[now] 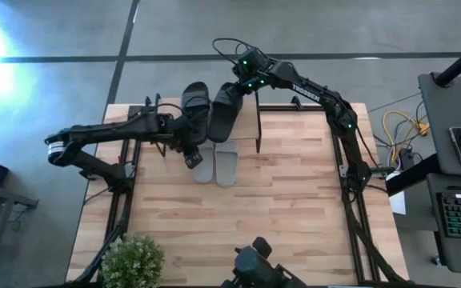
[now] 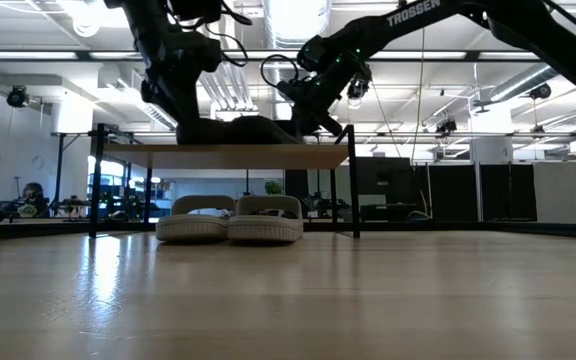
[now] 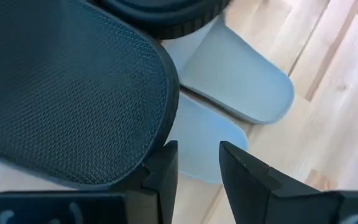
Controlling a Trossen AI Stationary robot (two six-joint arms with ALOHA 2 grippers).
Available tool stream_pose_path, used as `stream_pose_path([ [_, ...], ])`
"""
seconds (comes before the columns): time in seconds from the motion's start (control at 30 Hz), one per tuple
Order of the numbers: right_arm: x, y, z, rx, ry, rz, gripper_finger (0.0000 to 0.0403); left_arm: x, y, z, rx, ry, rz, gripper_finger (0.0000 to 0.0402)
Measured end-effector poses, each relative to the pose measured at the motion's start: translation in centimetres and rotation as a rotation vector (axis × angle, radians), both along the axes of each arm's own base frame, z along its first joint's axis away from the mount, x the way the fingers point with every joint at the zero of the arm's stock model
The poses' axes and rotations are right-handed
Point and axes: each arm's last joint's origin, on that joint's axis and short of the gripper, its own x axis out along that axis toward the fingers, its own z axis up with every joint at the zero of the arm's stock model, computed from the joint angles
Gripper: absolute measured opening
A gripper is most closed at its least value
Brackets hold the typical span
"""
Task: Pick and place slides into the shelf
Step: Adjust the black slides on the shelf
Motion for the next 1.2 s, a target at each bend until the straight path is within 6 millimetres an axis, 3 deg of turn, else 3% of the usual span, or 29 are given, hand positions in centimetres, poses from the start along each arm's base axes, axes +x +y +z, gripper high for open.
stream_pose_path([
  [0.5, -0.2, 0.2, 0.9, -0.019, -0.023, 0.003, 0.0009, -4.1, -1.0, 3.1, 0.038, -0.068, 0.095, 0.0105],
  [0.7, -1.7, 1.1, 2.8, -0.038, 0.019, -0.013, 0.0009, -6.7, -0.9, 3.6, 0.182, 0.022, 0.287, 0.0105],
  [0.87, -3.6, 2.4, 3.8, -0.059, 0.162, 0.046, 0.0009, -7.5, 0.0, 4.6, 0.175, -0.102, 0.422, 0.0105],
  [1.0, -4.6, 3.2, 2.9, -0.004, 0.299, 0.119, 0.0009, -8.0, 1.2, 4.9, 0.170, -0.148, 0.511, 0.0105],
  [1.2, -3.3, 3.6, 1.4, -0.010, 0.321, 0.178, 0.0009, -9.2, 4.0, 4.8, 0.153, -0.139, 0.594, 0.0105],
])
